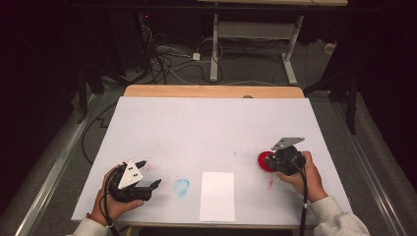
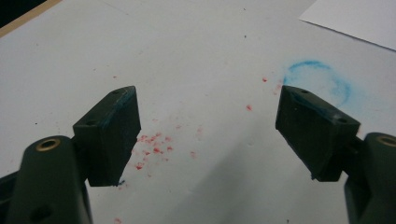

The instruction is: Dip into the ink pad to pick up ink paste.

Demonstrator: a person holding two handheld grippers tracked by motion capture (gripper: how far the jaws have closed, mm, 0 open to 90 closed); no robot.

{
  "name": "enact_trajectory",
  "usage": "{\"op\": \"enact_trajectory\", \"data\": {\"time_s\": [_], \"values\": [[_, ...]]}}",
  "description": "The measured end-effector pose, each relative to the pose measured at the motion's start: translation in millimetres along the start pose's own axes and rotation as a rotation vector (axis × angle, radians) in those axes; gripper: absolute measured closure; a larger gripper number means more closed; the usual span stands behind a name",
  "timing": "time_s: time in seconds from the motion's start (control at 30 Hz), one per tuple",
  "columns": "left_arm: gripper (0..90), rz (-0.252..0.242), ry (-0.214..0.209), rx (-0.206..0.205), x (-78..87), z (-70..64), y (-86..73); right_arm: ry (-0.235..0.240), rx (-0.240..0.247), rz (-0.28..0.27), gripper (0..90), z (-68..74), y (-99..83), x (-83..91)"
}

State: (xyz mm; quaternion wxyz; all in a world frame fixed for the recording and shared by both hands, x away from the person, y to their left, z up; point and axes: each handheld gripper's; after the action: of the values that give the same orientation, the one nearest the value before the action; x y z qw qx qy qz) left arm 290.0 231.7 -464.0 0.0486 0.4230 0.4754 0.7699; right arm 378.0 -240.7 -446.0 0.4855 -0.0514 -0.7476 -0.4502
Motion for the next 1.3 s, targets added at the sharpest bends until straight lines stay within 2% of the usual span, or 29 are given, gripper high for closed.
{"op": "enact_trajectory", "data": {"time_s": [0.17, 0.47, 0.83, 1.03, 1.1, 1.17, 1.3], "values": [[21.3, 0.0, -0.001, -0.001, -0.2, -0.3, 0.2, 0.004, 0.005, -0.001, 76.8, -1.1, -0.6, -0.5], [21.2, 0.001, 0.0, -0.002, 0.1, -0.9, 0.4, 0.017, -0.014, -0.008, 76.8, -2.7, -2.1, -1.1], [21.3, 0.003, 0.002, -0.002, 1.4, -1.1, -0.2, 0.007, -0.001, -0.005, 76.8, -1.1, -1.9, -1.4], [21.2, -0.001, 0.005, 0.002, 2.5, -0.3, -0.7, -0.006, 0.022, 0.007, 76.8, 0.0, 0.4, -0.4], [21.2, -0.006, 0.01, -0.007, 2.5, 0.7, -0.7, 0.001, 0.03, 0.008, 76.7, -1.0, 1.8, 0.3], [21.3, 0.0, 0.005, 0.003, 2.4, 0.5, -1.3, 0.005, 0.023, 0.009, 76.8, -1.1, 2.3, 0.7], [21.3, -0.006, 0.003, 0.012, 1.7, 3.1, -2.0, -0.007, 0.029, -0.019, 76.7, -2.3, 6.6, 5.8]]}}
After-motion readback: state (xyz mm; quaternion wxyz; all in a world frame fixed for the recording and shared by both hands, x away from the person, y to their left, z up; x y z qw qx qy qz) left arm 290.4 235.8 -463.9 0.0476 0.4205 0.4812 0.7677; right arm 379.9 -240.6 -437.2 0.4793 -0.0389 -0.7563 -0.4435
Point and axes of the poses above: each handheld gripper's, and its own axes: x roughly backward along the jaws, y roughly out of its top, z roughly to its left, and after that the axes turned 1 degree about -z, right-handed
